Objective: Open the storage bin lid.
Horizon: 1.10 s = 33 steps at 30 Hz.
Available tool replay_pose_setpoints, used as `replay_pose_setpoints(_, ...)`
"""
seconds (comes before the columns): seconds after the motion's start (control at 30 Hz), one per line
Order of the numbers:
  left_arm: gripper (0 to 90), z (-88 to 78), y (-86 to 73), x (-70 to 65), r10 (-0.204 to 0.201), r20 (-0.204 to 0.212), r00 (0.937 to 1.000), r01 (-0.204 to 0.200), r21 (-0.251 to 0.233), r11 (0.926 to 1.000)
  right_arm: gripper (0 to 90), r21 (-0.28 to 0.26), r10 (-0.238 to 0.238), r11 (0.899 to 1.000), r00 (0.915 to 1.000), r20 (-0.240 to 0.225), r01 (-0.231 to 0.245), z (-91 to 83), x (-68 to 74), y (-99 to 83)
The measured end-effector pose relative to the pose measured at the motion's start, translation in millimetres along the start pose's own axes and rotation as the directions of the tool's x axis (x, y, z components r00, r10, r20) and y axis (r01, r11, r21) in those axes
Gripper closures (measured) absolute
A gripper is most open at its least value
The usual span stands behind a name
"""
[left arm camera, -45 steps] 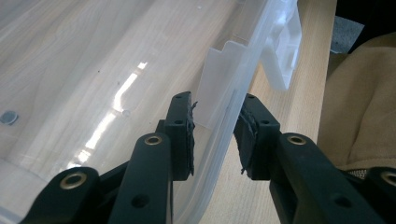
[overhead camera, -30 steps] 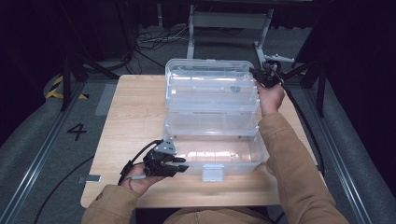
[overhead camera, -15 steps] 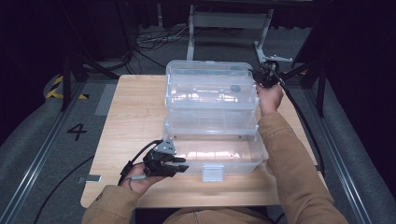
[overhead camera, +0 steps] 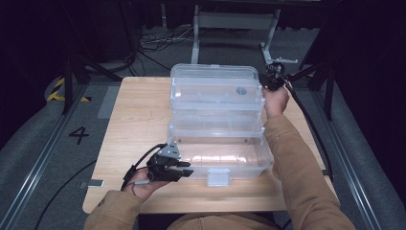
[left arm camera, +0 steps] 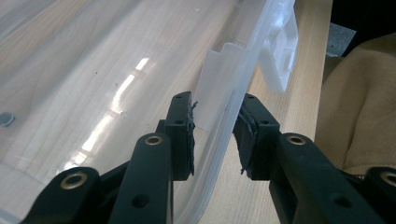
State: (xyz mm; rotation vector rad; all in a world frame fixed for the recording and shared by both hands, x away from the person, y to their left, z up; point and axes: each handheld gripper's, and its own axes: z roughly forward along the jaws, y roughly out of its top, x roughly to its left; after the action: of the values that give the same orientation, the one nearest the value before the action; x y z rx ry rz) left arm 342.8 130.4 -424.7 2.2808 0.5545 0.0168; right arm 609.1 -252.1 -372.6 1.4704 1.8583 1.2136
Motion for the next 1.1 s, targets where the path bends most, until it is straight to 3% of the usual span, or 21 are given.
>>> replay_pose_setpoints(0.67, 68.9, -0.1, 0.0, 0.1, -0.001, 0.002, 1.0, 0.001, 0.001, 1.0, 82.9, 0.05, 0.022, 0.999, 0.9998, -0.004, -0.021, 12.6, -5.6, -7.8)
replay_pose_setpoints(0.77, 68.9, -0.1, 0.0, 0.2, -0.002, 0.003, 1.0, 0.002, 0.001, 1.0, 82.3, 0.068, 0.044, 0.997, 0.9989, -0.014, -0.043, 15.9, -8.3, -10.6)
replay_pose_setpoints(0.87, 68.9, -0.2, -0.1, 0.2, -0.002, 0.003, 1.0, 0.002, 0.001, 1.0, 80.1, 0.106, 0.061, 0.993, 0.9979, -0.021, -0.059, 20.5, -11.8, -15.0)
replay_pose_setpoints(0.97, 69.0, -0.1, 0.1, 0.2, -0.002, 0.004, 1.0, 0.002, 0.002, 1.0, 68.3, 0.043, 0.009, 0.999, 0.9988, -0.048, -0.007, 19.4, -16.7, -23.0)
replay_pose_setpoints(1.0, 68.9, -0.1, 0.1, 0.3, -0.002, 0.004, 1.0, 0.002, 0.002, 1.0, 66.9, 0.05, 0.015, 0.999, 0.9985, -0.052, -0.013, 19.4, -18.0, -22.9)
replay_pose_setpoints(1.03, 69.0, -0.1, 0.2, 0.4, -0.002, 0.004, 1.0, 0.002, 0.002, 1.0, 62.9, 0.058, 0.051, 0.997, 0.9968, -0.062, -0.047, 18.5, -20.6, -22.5)
replay_pose_setpoints(1.1, 69.1, -0.2, 0.3, 0.4, -0.001, 0.004, 1.0, 0.001, 0.003, 1.0, 60.6, 0.061, 0.058, 0.997, 0.9961, -0.066, -0.054, 17.3, -22.6, -22.3)
